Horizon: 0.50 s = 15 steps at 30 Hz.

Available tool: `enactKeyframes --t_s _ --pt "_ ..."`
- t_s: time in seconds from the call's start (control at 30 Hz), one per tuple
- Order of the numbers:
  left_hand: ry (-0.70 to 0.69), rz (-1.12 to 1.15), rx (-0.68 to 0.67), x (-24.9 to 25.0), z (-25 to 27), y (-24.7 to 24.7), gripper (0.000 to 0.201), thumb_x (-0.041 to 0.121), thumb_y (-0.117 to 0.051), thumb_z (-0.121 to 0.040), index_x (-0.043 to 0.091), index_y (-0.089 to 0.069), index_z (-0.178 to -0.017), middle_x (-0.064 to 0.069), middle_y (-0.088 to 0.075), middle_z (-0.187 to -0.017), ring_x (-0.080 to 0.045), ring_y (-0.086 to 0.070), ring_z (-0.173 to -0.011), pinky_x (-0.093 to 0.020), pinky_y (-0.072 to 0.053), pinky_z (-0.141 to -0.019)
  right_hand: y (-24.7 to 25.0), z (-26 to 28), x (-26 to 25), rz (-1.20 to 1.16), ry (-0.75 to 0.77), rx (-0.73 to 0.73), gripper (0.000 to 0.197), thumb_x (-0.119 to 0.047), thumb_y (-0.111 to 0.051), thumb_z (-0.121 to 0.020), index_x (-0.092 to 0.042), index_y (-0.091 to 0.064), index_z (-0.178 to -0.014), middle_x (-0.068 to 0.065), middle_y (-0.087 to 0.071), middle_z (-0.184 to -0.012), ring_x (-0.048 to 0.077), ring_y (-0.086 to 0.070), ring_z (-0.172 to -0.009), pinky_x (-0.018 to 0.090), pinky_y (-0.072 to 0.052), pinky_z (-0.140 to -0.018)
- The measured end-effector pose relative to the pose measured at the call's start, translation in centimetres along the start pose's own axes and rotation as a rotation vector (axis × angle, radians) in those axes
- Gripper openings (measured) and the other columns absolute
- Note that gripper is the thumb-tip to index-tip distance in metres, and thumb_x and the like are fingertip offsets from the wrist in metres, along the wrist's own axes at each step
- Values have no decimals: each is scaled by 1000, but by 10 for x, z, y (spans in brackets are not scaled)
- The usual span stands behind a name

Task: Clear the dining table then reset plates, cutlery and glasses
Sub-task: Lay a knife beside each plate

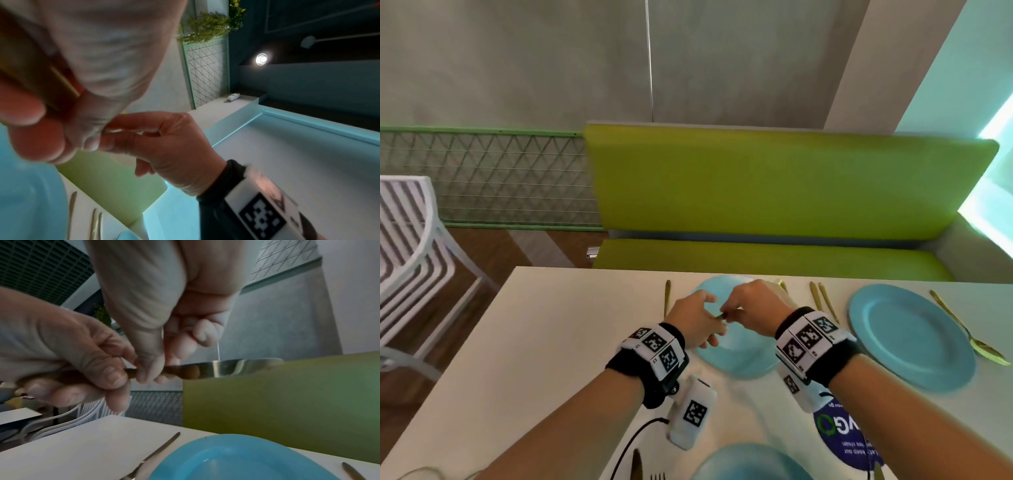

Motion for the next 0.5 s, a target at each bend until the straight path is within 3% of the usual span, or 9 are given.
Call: enactKeyframes --t_s 0.07,0.13,0.27,0.37,0.43,0.5 --pt "12 -82 -19 -11 11 12 58 11 -66 -81 13 -41 -133 -3 -67 -83 -12 -61 -59 -16 -45 -46 -4 4 -20 37 19 -20 24 -32 -53 -91 -30 -69 -109 -5 -66 -113 19 -58 -109 32 -46 -84" --pt "15 -158 29 -22 21 28 59 17 -70 -79 13 -45 -132 -8 -69 -102 -17 -63 -78 -23 -50 -62 -7 4 -41 42 6 -7 23 -30 -54 -90 -28 -71 -107 -3 -66 -110 21 -60 -105 31 -45 -77" --pt "21 -269 348 -39 36 73 69 29 -74 -76 13 -40 -134 -12 -53 -133 -26 -47 -124 -36 -42 -100 -15 -8 -70 -145 -176 0 21 -26 -61 -87 -19 -73 -103 2 -71 -105 18 -61 -94 27 -47 -77" --pt "22 -227 504 -50 49 110 61 32 -67 -82 11 -41 -134 -12 -49 -138 -29 -41 -130 -39 -35 -105 -24 -22 -88 -393 -334 -26 29 -31 -66 -84 -11 -73 -103 4 -71 -106 17 -63 -97 26 -51 -88" --pt "34 -200 528 -60 57 130 55 32 -64 -85 11 -43 -131 -11 -49 -137 -29 -42 -129 -39 -37 -105 -36 -36 -104 -353 -395 -120 40 -42 -57 -88 -8 -68 -107 3 -67 -105 18 -62 -109 26 -51 -93" --pt "53 -195 542 -71 65 145 51 31 -62 -86 12 -45 -130 -11 -50 -135 -29 -43 -128 -38 -37 -104 -48 -52 -120 -332 -453 -168 40 -47 -52 -89 -11 -65 -102 3 -64 -103 17 -62 -110 24 -50 -85"
Point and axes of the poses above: each hand's wrist, its own z-axis away from the middle knuckle, its own y-axis out of the back of the hand, x = y × z, the point moved 2 cm from there along -z, towards the middle knuckle
